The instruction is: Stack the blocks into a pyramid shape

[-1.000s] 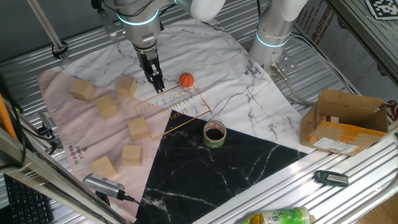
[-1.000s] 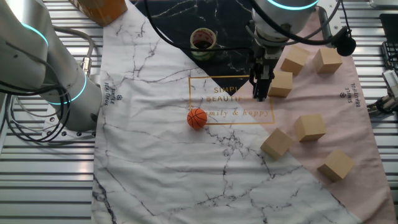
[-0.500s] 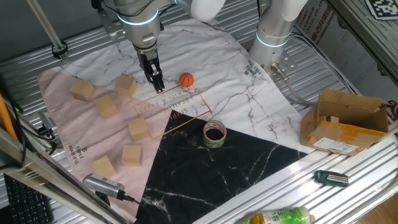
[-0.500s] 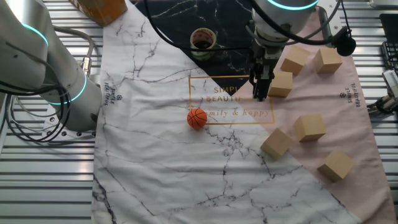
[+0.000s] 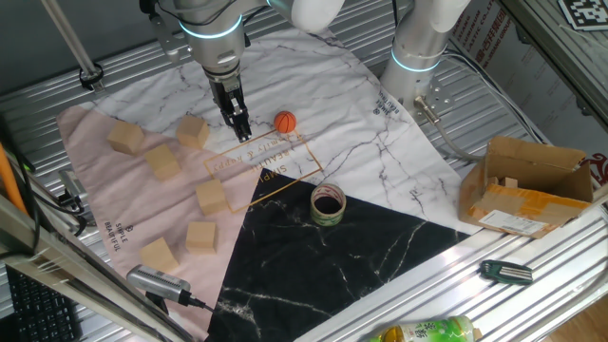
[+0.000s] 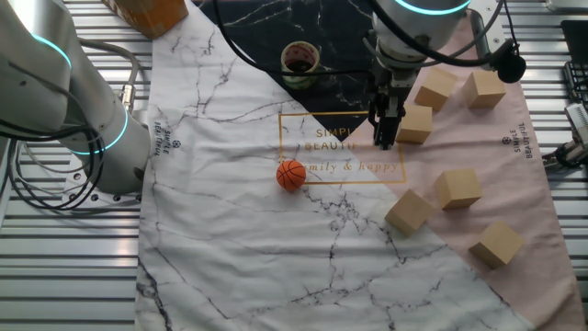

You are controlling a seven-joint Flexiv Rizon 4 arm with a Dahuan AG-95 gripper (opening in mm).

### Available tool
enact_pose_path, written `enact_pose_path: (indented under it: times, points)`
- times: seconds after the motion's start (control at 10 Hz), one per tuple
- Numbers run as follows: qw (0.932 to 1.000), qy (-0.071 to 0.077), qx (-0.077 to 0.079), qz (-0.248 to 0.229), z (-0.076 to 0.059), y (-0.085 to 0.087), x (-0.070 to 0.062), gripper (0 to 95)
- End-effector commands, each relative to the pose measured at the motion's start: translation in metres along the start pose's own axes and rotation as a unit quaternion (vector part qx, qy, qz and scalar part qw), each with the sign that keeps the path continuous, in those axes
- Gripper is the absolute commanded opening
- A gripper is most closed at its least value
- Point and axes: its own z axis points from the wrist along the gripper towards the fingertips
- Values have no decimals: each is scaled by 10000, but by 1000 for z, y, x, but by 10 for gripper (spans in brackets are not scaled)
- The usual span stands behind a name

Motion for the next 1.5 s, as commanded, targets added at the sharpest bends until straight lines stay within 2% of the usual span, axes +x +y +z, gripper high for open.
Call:
enact_pose_path:
  times: [0.1, 0.2, 0.3, 1.0, 1.5]
  points:
    - [10000, 2, 0, 0, 0, 0, 0, 0]
    - [9989, -293, -48, -356, 0, 0, 0, 0]
    - [9990, -292, -80, -343, 0, 0, 0, 0]
    - [9989, -286, -53, -362, -1, 0, 0, 0]
    - [9990, -300, -44, -332, -7, 2, 2, 0]
